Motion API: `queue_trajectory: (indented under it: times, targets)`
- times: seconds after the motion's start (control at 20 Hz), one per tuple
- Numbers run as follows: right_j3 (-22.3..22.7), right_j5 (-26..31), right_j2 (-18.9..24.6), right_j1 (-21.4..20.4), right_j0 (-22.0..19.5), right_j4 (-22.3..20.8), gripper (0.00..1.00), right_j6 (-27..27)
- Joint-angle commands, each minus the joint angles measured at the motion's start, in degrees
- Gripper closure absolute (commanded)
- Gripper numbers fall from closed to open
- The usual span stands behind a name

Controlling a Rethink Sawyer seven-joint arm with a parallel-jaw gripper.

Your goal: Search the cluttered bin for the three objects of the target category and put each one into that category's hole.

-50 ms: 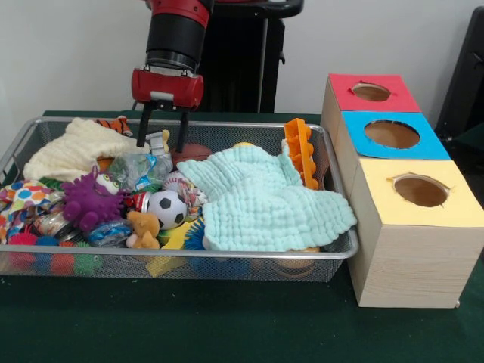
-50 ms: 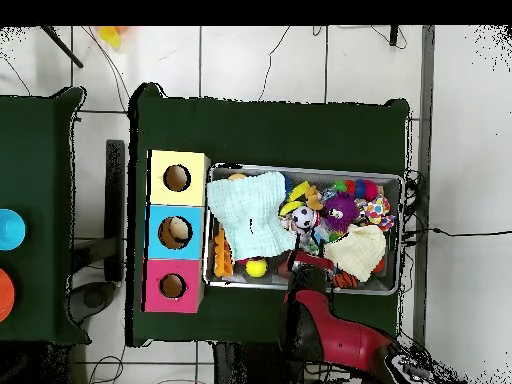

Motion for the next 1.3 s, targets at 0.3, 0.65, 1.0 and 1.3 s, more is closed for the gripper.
queue_trajectory:
  times: [0.3,0.65,1.0,1.3]
  targets:
    - [-2.3,0.3,0.9,1.5,-0.9,-1.3,0.0,9.2]
    - [-3.0,3.2,3.1,1.4,-2.4,-2.2,0.0,10.3]
    - [-5.5,8.4,6.5,-1.7,-5.0,-2.3,0.0,10.8]
    - [-8.3,10.1,8.6,-1.6,-7.1,-3.8,0.0,10.0]
